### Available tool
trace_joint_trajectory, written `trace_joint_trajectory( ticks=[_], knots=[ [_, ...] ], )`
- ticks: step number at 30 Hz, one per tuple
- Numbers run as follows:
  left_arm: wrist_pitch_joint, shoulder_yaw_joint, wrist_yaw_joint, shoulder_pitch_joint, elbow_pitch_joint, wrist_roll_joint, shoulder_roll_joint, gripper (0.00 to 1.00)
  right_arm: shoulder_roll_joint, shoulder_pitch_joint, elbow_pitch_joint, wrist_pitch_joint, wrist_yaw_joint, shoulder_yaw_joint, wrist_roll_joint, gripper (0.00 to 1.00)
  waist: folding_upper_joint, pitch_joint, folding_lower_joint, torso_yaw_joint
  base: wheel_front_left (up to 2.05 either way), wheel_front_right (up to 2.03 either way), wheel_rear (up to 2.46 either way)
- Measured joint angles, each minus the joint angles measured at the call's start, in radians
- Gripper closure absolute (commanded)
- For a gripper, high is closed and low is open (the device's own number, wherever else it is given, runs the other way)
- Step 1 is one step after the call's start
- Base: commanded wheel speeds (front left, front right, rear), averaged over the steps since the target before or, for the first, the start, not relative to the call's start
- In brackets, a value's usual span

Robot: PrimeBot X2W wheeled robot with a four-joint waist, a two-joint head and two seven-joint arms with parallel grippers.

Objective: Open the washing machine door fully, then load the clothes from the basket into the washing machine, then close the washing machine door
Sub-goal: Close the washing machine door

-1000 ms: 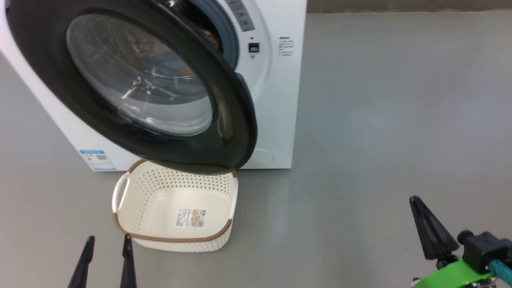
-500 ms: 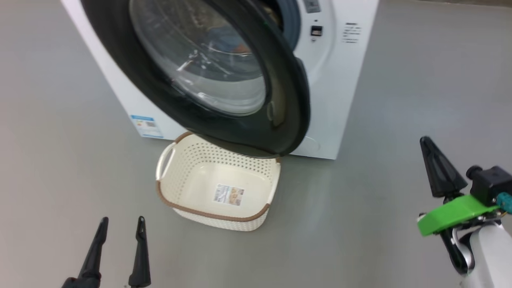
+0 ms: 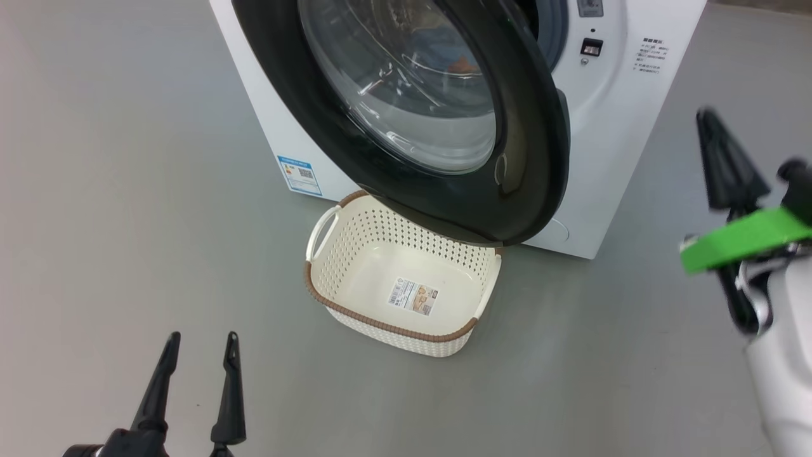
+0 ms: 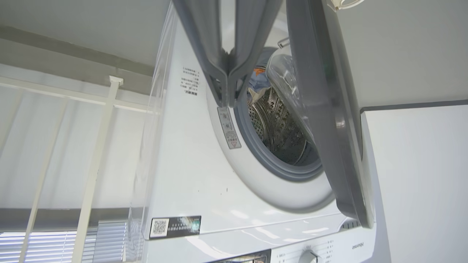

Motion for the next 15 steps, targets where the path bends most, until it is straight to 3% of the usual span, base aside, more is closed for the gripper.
trace_joint_trajectory(
  ticks=[6,10,15],
  knots=[
    [0.000,0.012,0.000,-0.002,-0.002,0.007,-0.014,0.00,-0.021,-0.193,-0.089,0.000,0.000,0.057,0.007,1.00,0.0000,0.019,0.0000,0.000,0.00,0.00,0.00],
    [-0.001,0.017,-0.007,-0.011,-0.009,0.015,-0.025,0.00,-0.033,-0.309,-0.125,-0.001,0.000,0.177,0.007,1.00,0.0000,0.032,0.0000,-0.001,0.00,0.00,0.00],
    [-0.001,0.022,-0.009,-0.011,-0.014,0.026,-0.034,0.00,-0.027,-0.344,-0.133,-0.001,0.000,0.306,0.016,1.00,0.0000,0.037,0.0000,0.008,0.00,0.00,0.00]
  ],
)
